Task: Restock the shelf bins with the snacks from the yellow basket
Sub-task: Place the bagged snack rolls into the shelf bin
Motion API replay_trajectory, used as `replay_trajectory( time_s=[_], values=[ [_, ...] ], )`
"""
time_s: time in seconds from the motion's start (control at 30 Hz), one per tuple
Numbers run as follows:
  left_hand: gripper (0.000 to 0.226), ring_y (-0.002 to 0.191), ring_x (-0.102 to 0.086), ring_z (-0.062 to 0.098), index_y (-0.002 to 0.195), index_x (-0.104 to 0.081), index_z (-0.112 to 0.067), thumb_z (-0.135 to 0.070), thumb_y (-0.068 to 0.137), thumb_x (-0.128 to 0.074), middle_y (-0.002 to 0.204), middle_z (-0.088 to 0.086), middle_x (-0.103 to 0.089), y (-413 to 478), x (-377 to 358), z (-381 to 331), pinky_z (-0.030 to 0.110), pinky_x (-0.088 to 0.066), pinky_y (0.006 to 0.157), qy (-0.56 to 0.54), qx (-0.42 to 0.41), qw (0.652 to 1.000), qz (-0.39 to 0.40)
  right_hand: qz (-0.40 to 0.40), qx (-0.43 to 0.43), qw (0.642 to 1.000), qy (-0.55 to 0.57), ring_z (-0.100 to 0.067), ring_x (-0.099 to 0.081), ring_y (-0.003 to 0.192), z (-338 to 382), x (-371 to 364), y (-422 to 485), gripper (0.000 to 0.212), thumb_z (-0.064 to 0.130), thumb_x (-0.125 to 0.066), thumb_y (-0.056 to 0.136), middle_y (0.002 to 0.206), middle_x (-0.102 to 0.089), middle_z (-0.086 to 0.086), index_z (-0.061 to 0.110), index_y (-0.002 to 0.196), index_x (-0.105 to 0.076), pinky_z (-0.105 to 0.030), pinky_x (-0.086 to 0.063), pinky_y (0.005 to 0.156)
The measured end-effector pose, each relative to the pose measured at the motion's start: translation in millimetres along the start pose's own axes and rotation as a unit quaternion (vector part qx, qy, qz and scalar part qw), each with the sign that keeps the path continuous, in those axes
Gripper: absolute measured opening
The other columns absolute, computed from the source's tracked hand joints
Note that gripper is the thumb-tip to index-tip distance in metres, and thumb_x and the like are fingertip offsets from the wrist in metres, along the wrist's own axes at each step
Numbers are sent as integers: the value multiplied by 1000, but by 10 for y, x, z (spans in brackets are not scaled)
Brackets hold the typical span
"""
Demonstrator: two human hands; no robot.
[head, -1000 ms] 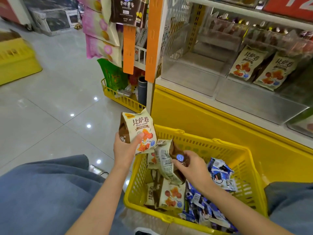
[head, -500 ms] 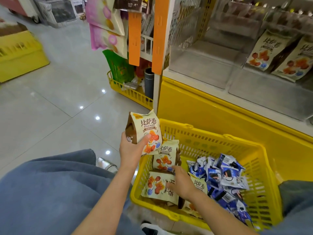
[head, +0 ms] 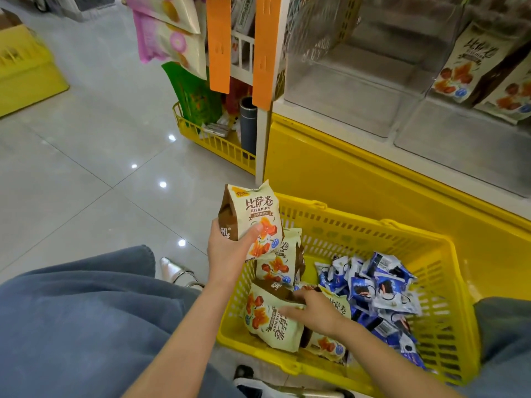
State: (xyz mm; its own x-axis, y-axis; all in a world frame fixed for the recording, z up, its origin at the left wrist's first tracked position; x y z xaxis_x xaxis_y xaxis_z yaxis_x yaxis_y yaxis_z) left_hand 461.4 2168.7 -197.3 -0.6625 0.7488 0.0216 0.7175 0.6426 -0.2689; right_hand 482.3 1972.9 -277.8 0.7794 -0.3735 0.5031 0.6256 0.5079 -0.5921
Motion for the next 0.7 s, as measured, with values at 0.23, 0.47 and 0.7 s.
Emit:
replay_trajectory(
  time_s=[0.23, 0.47, 0.7],
  values=[
    [48, 92, -63, 5, 107, -50, -31, -32, 69, -80, 98, -13, -65, -6, -139, 30, 26, -55, 71, 14, 1, 1000, 15, -92, -9, 978, 186, -8, -64, 95, -428, 455, -249, 18, 29, -62, 88, 107, -66, 3, 20, 103, -57, -28, -54, 82],
    [50, 86, -59, -3, 109, -48, -31, -32, 70, -78, 95, -18, -61, -58, -256, 114, 9, -46, 53, 57, 15, 997, 40, 9, -103, 979, 177, -18, -52, 114, -700, 280, -169, 63, 34, -61, 89, 134, -48, -6, 10, 138, -30, -35, -46, 99],
    [47, 86, -60, -2, 107, -49, -30, -30, 71, -78, 94, -16, -62, -93, -249, 192, 12, -48, 55, 84, 26, 995, 52, -58, -239, 913, 325, -28, -26, 140, -851, 262, -114, 93, 73, -31, 82, 155, -22, -9, 11, 149, -15, -45, -25, 113]
  ],
)
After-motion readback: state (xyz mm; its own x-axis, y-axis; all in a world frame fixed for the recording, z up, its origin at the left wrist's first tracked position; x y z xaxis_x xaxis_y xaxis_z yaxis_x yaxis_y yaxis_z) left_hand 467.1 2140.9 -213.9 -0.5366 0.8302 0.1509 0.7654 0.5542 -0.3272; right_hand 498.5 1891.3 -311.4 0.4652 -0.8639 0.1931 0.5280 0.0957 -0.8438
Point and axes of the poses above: each hand's wrist, its own y-axis towards the middle knuckle, its own x-axis out of the back of the hand, z = x × y, the point moved 2 cm from there along y, towards the middle knuckle
